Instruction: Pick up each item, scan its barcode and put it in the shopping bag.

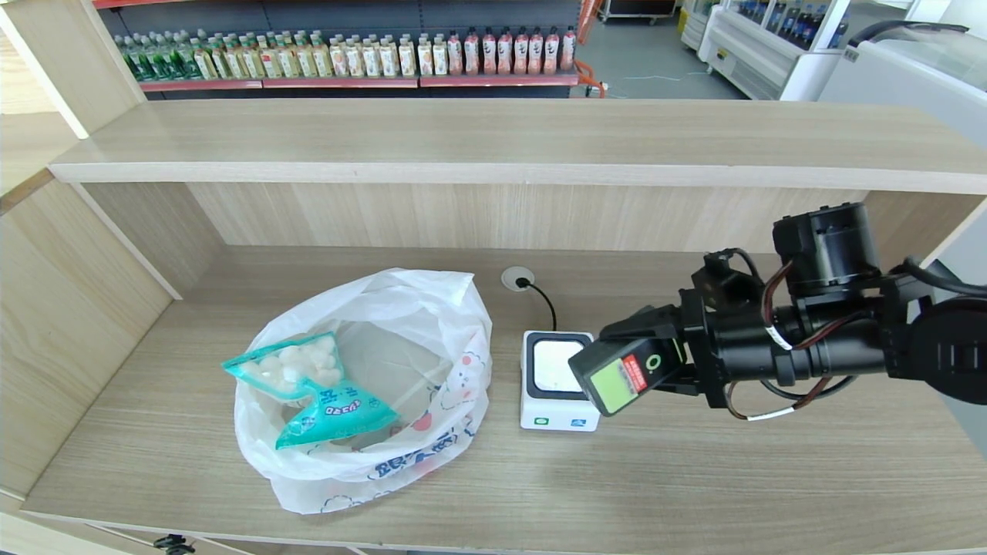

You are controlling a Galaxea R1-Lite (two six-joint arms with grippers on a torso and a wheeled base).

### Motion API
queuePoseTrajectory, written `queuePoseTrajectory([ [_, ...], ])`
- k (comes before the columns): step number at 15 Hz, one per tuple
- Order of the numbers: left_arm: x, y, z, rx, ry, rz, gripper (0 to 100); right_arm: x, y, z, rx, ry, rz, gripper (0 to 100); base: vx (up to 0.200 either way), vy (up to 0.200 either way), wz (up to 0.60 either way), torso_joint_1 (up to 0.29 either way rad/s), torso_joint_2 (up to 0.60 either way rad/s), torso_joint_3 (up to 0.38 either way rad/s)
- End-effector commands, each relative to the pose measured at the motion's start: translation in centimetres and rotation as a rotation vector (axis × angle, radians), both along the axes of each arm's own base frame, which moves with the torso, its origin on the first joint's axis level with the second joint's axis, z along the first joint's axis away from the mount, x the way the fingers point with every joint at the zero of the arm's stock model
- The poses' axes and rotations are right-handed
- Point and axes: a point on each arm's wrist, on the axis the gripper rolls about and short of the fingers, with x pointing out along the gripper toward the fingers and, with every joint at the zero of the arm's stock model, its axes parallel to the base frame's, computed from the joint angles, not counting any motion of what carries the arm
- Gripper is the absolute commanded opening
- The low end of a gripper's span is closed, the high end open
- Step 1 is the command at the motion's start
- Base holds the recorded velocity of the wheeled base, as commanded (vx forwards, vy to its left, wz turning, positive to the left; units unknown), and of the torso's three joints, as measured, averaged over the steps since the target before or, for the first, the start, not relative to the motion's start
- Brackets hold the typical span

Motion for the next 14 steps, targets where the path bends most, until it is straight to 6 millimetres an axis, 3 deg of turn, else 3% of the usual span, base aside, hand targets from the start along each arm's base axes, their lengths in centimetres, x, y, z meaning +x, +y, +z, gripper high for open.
queuePoseTrajectory([
  [1, 0.0, 0.0, 0.0, 0.0, 0.0, 0.0, 100, -2.7, -3.0, 1.6, -0.101, -0.177, -0.005, 0, 0.0, 0.0, 0.0, 0.0, 0.0, 0.0],
  [3, 0.0, 0.0, 0.0, 0.0, 0.0, 0.0, 100, -5.8, -5.5, 3.8, -0.431, -0.521, -0.006, 0, 0.0, 0.0, 0.0, 0.0, 0.0, 0.0],
  [4, 0.0, 0.0, 0.0, 0.0, 0.0, 0.0, 100, -6.7, -6.0, 4.1, -0.565, -0.584, -0.014, 0, 0.0, 0.0, 0.0, 0.0, 0.0, 0.0],
  [6, 0.0, 0.0, 0.0, 0.0, 0.002, 0.0, 100, -9.1, -7.4, 5.7, -1.007, -0.716, -0.049, 0, 0.0, 0.0, 0.0, 0.0, 0.0, 0.0],
  [10, 0.0, 0.0, 0.0, 0.0, 0.0, 0.0, 100, -10.8, -7.9, 8.9, -1.11, -0.957, -0.048, 0, 0.0, 0.0, 0.0, 0.0, 0.0, 0.0],
  [14, 0.0, 0.0, 0.0, 0.0, 0.0, 0.0, 100, -11.9, -8.2, 9.2, -1.136, -1.006, -0.042, 0, 0.0, 0.0, 0.15, 0.003, 0.0, 0.001],
])
